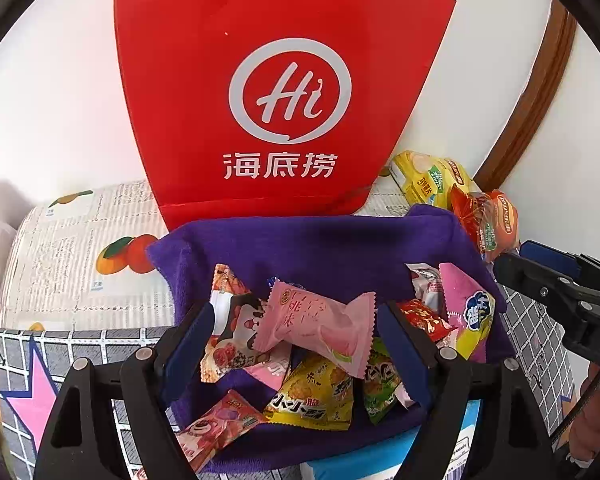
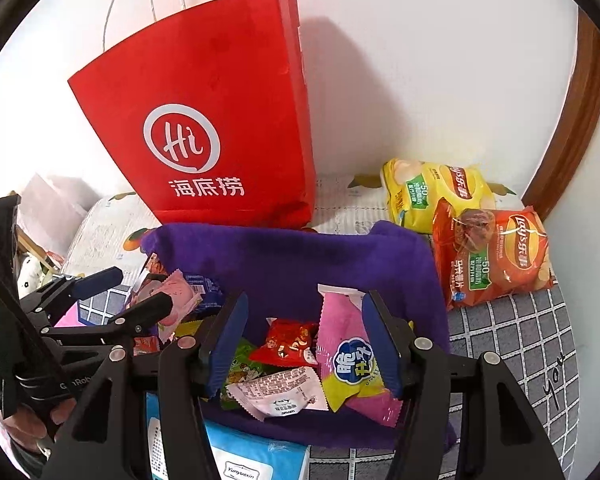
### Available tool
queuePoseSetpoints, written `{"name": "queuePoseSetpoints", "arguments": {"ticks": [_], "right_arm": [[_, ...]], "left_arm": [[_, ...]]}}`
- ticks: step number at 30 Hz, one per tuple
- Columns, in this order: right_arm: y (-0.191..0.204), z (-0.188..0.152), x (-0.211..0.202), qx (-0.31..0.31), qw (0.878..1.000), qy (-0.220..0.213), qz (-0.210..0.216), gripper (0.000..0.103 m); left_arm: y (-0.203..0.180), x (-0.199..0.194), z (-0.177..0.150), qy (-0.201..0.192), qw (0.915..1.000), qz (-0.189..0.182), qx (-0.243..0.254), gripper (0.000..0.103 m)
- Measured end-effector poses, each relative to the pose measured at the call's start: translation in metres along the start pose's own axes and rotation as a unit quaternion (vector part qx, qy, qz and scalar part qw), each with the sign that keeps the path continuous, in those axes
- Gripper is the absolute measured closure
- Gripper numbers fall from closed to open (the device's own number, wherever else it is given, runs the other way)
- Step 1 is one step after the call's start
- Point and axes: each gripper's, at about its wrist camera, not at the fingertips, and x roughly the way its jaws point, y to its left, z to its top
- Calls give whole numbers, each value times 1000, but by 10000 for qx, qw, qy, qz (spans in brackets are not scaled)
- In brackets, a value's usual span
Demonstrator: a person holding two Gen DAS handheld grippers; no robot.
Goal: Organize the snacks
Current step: 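Open the left gripper to drop the pink cake and withdraw both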
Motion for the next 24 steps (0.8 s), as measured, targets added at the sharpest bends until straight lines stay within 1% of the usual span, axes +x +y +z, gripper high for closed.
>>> {"name": "queuePoseSetpoints", "arguments": {"ticks": [6,9,12,16,18,23,24], "right_arm": [[8,-4,-21,7,9998,-157,-90,44],[12,-12,-39,26,9997,-219,-63,43],[16,-23,-59,-5,9992,-345,-194,41],[18,-39,-81,-38,9982,-447,-405,38],[18,-47,-89,18,9984,-441,-355,36],[17,-70,-104,216,9990,-293,-244,36],[18,-73,-106,223,9990,-289,-244,34]], "left_arm": [[-4,-19,0,-87,9999,108,31,20],[-8,-33,2,-147,9998,153,64,20],[-10,-49,-2,-201,9996,188,34,20],[-14,-73,-17,-209,9995,208,76,20],[-15,-86,-29,-215,9995,234,52,20],[-18,-111,-57,-195,9996,212,-11,20],[-18,-114,-61,-202,9996,201,-21,20]]}}
